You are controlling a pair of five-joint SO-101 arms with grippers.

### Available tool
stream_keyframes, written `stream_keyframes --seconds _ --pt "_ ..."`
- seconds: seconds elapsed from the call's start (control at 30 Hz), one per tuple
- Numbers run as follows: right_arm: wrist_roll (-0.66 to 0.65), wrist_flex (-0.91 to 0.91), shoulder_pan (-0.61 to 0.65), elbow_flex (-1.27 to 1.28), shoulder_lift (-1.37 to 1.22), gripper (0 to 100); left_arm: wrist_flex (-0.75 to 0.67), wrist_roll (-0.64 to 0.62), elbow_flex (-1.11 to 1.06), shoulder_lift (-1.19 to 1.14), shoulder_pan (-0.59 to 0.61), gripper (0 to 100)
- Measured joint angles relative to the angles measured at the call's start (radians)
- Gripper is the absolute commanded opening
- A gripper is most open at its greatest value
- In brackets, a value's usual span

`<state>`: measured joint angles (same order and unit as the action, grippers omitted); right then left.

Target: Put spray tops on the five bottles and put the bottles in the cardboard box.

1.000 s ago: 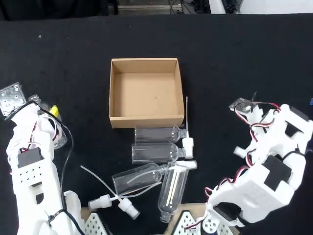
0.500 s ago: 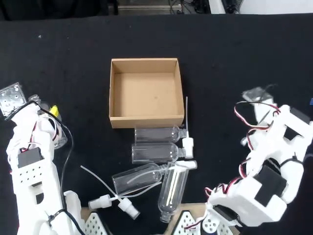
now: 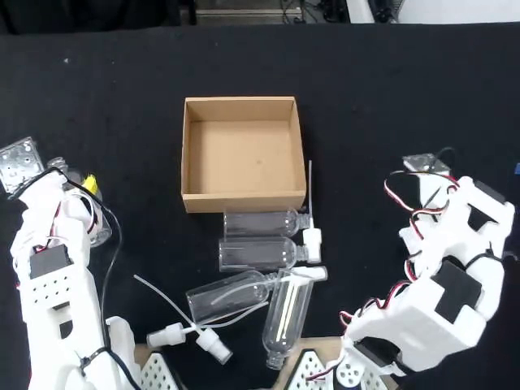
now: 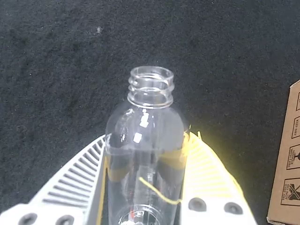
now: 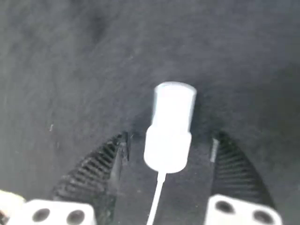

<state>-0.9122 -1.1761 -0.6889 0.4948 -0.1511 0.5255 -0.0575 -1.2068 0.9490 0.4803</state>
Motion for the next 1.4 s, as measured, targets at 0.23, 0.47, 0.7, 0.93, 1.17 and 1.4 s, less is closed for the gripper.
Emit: stream_keyframes --seconds 0.23,0.47,0.7,0.93,1.17,1.4 --pt "-0.018 -0.008 -0.003 -0.029 0.000 7.7 0.000 0.000 0.000 0.000 0.000 3" --pt "-0.049 -0.012 -0.003 -0.029 0.003 1.1 0.000 0.000 0.000 0.000 0.000 3" --pt "0.075 -0.157 0.015 -0.114 0.236 1.1 0.000 0.000 0.000 0.000 -0.057 3" --pt "0.290 -0.244 0.227 -0.140 0.546 1.1 0.000 0.000 -0.009 0.000 -0.253 3" --pt "0.491 -0.247 0.471 -0.140 0.773 1.1 0.000 0.000 -0.015 0.000 -0.264 3" --pt "0.672 -0.126 0.733 -0.140 0.884 1.1 0.000 0.000 -0.017 0.014 -0.269 3"
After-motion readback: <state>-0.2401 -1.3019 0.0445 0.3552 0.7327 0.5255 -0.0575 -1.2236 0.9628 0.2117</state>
